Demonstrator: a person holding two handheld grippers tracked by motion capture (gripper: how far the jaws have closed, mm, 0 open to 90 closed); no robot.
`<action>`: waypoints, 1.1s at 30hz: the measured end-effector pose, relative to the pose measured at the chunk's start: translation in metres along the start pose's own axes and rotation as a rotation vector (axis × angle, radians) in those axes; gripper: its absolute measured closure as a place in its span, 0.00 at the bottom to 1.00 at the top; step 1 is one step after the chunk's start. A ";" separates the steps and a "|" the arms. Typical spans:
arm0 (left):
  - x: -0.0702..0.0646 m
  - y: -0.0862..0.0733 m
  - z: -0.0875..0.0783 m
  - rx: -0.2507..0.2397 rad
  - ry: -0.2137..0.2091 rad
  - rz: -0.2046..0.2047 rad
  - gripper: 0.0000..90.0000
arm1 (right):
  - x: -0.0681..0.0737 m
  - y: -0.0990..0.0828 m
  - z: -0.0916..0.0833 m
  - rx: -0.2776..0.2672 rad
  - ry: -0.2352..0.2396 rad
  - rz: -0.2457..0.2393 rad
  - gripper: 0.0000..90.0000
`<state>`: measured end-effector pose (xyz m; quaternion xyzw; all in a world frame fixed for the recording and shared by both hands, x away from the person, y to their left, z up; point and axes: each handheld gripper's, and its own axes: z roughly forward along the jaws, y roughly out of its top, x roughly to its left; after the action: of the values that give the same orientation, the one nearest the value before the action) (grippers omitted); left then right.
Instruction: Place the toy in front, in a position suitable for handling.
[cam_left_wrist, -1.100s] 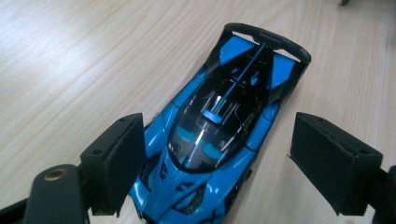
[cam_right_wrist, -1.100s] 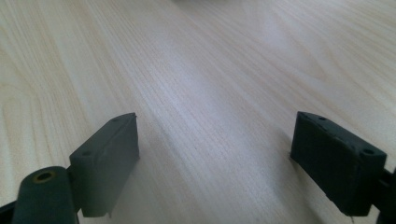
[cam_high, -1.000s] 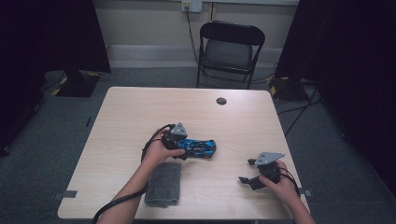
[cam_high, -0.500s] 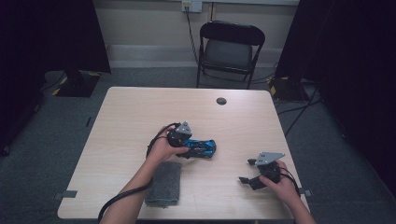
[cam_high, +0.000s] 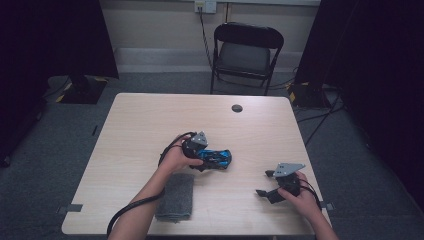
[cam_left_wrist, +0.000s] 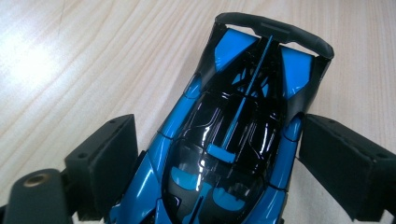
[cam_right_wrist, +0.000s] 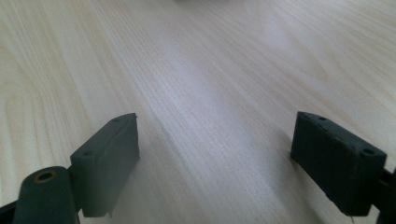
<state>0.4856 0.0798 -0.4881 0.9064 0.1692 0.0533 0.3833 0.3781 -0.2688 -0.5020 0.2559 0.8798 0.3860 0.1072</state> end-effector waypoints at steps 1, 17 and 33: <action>0.000 0.000 0.002 0.009 -0.004 0.010 0.10 | 0.000 0.000 0.000 0.000 0.001 0.000 0.16; 0.003 -0.004 0.010 0.036 -0.032 0.061 0.09 | -0.001 0.000 0.000 0.000 0.004 -0.002 0.16; 0.001 -0.009 -0.001 0.003 -0.045 0.028 0.27 | -0.001 0.000 0.000 -0.001 0.007 0.001 0.17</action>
<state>0.4836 0.0865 -0.4932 0.9102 0.1478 0.0380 0.3850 0.3786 -0.2695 -0.5020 0.2551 0.8798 0.3874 0.1042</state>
